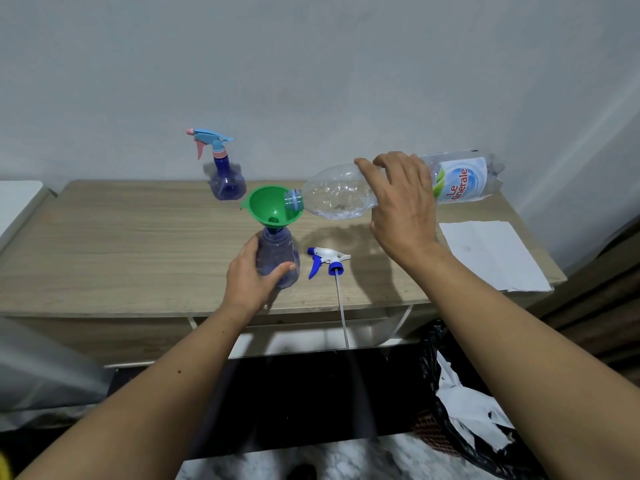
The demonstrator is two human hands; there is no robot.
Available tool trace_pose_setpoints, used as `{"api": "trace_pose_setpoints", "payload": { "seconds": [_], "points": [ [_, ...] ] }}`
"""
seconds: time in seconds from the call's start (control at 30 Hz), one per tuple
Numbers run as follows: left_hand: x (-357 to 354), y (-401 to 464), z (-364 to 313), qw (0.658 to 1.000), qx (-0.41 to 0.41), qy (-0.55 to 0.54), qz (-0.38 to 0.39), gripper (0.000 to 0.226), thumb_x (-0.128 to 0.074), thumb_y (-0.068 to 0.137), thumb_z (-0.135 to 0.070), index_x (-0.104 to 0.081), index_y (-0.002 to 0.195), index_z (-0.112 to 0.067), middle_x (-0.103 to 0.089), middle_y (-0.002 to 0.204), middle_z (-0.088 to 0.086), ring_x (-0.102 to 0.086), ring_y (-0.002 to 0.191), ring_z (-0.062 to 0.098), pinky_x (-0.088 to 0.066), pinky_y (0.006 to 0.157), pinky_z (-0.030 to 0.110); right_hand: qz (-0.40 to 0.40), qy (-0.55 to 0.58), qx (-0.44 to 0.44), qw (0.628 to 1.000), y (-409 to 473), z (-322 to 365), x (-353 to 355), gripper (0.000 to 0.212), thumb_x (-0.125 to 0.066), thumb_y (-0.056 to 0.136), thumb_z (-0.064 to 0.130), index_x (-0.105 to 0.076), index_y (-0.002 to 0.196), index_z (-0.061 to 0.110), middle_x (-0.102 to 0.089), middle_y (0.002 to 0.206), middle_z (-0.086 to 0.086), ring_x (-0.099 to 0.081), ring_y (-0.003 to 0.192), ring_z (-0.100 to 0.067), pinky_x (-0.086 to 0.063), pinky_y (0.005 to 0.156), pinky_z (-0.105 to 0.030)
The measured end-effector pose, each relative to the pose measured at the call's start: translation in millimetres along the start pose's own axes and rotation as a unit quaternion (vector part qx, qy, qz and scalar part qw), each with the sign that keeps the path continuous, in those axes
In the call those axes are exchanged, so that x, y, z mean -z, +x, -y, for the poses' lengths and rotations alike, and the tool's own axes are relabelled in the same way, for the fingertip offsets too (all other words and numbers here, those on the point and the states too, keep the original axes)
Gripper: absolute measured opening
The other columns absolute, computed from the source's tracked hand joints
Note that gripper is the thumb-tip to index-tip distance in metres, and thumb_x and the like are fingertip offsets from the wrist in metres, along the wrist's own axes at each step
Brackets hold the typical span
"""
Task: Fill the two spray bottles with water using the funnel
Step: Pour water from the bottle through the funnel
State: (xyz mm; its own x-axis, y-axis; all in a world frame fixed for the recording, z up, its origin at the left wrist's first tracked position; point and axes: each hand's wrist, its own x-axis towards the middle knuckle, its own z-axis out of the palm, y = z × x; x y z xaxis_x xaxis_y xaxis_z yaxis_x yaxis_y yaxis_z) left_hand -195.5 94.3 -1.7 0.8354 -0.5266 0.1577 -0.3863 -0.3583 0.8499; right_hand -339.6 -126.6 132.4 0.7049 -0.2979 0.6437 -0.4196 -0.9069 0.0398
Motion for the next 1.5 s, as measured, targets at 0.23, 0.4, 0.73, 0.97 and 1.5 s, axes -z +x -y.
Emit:
{"api": "trace_pose_setpoints", "payload": {
  "seconds": [0.23,0.4,0.73,0.97,1.5],
  "points": [
    [-1,-1,0,1.000,-0.004,0.006,-0.004,0.076,-0.095,0.079,-0.037,-0.059,0.143,-0.019,-0.073,0.130,0.000,-0.070,0.116,0.021,-0.058,0.103,0.047,-0.003,-0.004,0.014,1.000,1,0,4,0.086,-0.058,0.058,-0.016,-0.060,0.139,0.012,-0.061,0.126,-0.015,-0.056,0.125,-0.038,-0.032,0.119,-0.049],
    [0,-1,2,1.000,0.000,0.008,0.004,0.077,-0.095,0.078,-0.040,-0.058,0.143,-0.020,-0.073,0.131,-0.001,-0.070,0.117,0.020,-0.058,0.102,0.049,-0.001,-0.008,0.016,1.000,2,0,3,0.087,-0.058,0.059,-0.016,-0.059,0.141,0.013,-0.060,0.128,-0.014,-0.054,0.127,-0.037,-0.030,0.121,-0.049],
    [0,-2,3,1.000,0.004,0.011,0.008,0.078,-0.094,0.079,-0.042,-0.057,0.145,-0.022,-0.072,0.133,-0.001,-0.068,0.118,0.021,-0.058,0.102,0.050,-0.010,-0.010,0.021,1.000,1,-1,2,0.086,-0.057,0.060,-0.015,-0.058,0.141,0.013,-0.060,0.129,-0.015,-0.054,0.127,-0.037,-0.029,0.121,-0.049],
    [-1,-4,0,1.000,0.008,0.006,0.001,0.075,-0.094,0.080,-0.037,-0.057,0.143,-0.020,-0.072,0.131,-0.002,-0.068,0.117,0.020,-0.057,0.103,0.048,-0.003,0.015,-0.010,1.000,-3,0,-2,0.088,-0.067,0.061,-0.013,-0.055,0.143,0.016,-0.059,0.130,-0.011,-0.051,0.128,-0.033,-0.030,0.119,-0.047],
    [-2,-4,2,1.000,0.005,0.001,0.004,0.077,-0.095,0.079,-0.036,-0.057,0.144,-0.020,-0.071,0.132,-0.001,-0.069,0.117,0.020,-0.058,0.104,0.049,0.020,0.271,-0.229,0.935,-9,1,-21,0.087,-0.089,0.072,0.029,-0.048,0.147,0.016,-0.058,0.137,-0.003,-0.053,0.127,-0.029,-0.043,0.110,-0.045]
  ]
}}
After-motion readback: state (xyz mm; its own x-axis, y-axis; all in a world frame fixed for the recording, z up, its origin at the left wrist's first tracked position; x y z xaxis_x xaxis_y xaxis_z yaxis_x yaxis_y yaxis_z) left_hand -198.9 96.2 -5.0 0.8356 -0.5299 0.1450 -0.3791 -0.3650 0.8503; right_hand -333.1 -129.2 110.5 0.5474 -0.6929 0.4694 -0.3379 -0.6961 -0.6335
